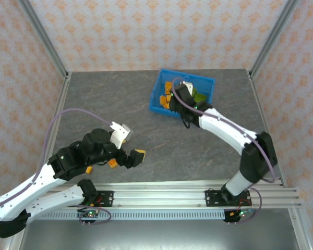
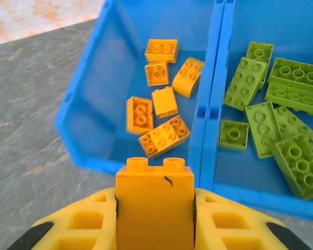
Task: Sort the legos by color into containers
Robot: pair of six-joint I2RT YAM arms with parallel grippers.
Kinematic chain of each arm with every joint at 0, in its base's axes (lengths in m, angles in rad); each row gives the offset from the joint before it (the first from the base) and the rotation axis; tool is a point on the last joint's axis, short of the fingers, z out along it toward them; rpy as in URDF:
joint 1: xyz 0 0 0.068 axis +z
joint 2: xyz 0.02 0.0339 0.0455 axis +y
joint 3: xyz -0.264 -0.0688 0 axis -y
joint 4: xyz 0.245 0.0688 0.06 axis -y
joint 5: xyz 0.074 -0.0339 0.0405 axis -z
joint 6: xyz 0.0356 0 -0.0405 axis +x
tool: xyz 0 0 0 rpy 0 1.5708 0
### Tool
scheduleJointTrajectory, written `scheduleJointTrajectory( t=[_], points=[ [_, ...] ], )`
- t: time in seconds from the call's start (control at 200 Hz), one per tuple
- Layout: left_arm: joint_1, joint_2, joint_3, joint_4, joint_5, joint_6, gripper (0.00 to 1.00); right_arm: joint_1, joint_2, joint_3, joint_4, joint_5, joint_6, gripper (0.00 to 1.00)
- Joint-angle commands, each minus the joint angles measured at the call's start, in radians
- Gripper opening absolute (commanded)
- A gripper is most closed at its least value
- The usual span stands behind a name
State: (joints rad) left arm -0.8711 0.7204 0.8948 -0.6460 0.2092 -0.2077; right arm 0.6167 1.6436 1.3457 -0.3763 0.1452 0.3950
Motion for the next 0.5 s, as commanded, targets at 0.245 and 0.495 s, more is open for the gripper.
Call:
scheduleJointTrajectory(
  t=[0.245,0.495],
  points=[
    [-0.006,-0.021,-0.022,-0.034,-0.133,-0.048,1.00,-0.093,0.566,0.604,-0.151,-0.064,-0.009,0.29],
    [-0.006,-0.028,-0.036,-0.127,-0.424,-0.261,1.00,-0.095,0.726,0.843,-0.285,-0.099,-0.020,0.53]
  ],
)
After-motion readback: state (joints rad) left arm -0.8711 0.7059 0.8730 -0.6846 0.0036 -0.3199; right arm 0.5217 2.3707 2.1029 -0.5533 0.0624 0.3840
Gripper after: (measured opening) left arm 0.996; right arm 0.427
